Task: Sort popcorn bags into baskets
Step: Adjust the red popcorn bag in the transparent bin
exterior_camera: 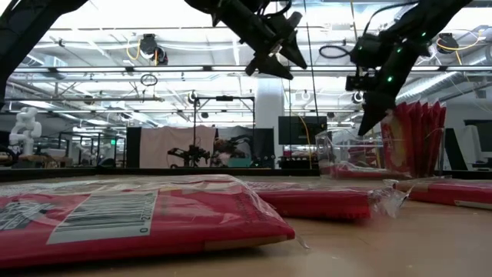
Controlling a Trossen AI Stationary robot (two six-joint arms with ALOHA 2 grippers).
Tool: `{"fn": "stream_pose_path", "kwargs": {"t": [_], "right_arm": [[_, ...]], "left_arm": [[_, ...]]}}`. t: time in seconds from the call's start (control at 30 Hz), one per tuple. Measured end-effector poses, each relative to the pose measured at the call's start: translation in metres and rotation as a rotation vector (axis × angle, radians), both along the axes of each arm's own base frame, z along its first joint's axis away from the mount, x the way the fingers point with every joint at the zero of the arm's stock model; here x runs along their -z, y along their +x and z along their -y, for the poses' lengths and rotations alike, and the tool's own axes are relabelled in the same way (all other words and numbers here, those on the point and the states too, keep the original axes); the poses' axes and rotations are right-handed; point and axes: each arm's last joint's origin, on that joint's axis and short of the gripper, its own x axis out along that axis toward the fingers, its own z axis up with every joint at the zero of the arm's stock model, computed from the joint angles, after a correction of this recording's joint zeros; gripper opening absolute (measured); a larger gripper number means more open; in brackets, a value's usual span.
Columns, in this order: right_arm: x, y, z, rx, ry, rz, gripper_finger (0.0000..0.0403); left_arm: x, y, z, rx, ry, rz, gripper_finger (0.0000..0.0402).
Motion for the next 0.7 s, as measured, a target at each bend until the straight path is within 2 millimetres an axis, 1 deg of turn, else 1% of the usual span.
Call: {"fn": "stream_pose_path", "kwargs": {"t": [0.2,0.33,0.43,0.57,0.7], "right_arm": [[0.025,0.015,0.014,-0.103,0.042,-0.027,0.008],[0.037,0.023,0.024,-0.148,0.019,-0.042,0.0125],[0.044,0.026,0.028,-0.173,-0.007,-0.081,0.0151],[0.045,0.024,0.029,-0.128,-0.065,-0.188,0.0163],[0.034,0.014,0.021,-0.086,-0.087,-0.243,0.016]], "left_arm": [[0.005,-0.002,0.005,-0.004,-0.036,-0.052,0.0241],[0.006,-0.001,0.013,0.003,-0.057,-0.068,0.0241],[0.007,0.001,0.021,0.013,-0.066,-0.068,0.0241],[0.007,0.003,0.03,0.03,-0.071,-0.068,0.0241],[0.007,0.005,0.035,0.04,-0.07,-0.069,0.0241]]}}
